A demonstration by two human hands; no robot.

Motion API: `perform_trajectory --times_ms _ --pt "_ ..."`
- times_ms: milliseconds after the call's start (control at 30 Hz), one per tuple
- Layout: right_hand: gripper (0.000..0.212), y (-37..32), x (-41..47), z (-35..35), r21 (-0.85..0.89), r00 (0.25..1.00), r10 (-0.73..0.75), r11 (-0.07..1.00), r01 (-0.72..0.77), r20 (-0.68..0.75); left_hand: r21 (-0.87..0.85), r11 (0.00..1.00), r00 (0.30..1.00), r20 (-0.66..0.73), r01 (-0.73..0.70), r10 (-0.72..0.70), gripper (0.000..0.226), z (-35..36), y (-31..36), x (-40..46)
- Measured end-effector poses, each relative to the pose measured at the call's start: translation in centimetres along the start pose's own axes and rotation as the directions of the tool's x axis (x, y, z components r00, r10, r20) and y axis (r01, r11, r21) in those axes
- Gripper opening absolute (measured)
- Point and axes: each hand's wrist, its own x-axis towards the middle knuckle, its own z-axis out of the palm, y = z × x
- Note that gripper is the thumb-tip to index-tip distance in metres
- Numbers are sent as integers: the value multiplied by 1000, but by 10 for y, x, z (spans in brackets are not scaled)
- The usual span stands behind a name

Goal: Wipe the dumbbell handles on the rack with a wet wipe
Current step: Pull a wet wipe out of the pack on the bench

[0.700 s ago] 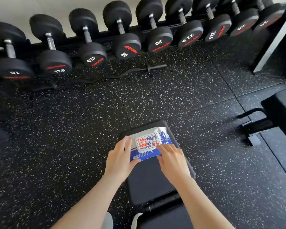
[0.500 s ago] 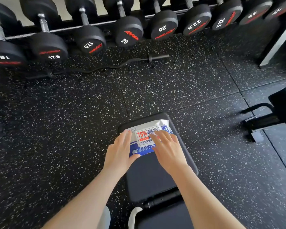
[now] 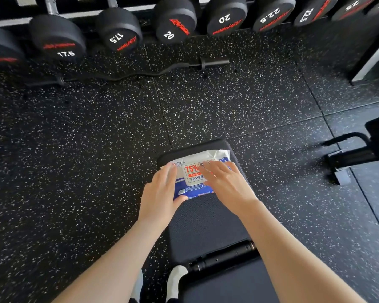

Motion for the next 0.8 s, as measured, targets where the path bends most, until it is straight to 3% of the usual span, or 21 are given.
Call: perform_trajectory --times_ms 167,233,333,433,533,667,733,800 --pt "34 -1 25 -33 91 998 56 994 -55 -5 38 999 999 20 -33 32 81 1 -4 0" --pt "10 -2 41 -42 189 977 211 958 -213 30 37 999 999 23 -28 27 85 1 -3 -1" --pt "12 -5 61 -40 347 893 448 845 -406 -47 64 996 998 -16 -59 61 95 -3 -3 -2" --pt "11 -7 70 -31 397 840 542 776 -490 -24 138 976 984 -30 -169 174 105 -8 -6 4" --pt "25 -5 66 -25 459 843 537 744 -486 23 181 961 978 57 -210 203 107 -10 -6 12" --pt "40 -12 46 -19 451 827 557 759 -469 -75 154 966 972 141 -208 187 102 -8 -8 17" --pt "31 -18 31 -16 463 787 596 749 -474 -157 132 972 971 168 -194 170 100 -8 -9 18" --pt "17 -25 18 -9 449 808 578 756 -477 -115 125 975 967 201 -182 155 97 -9 -10 19"
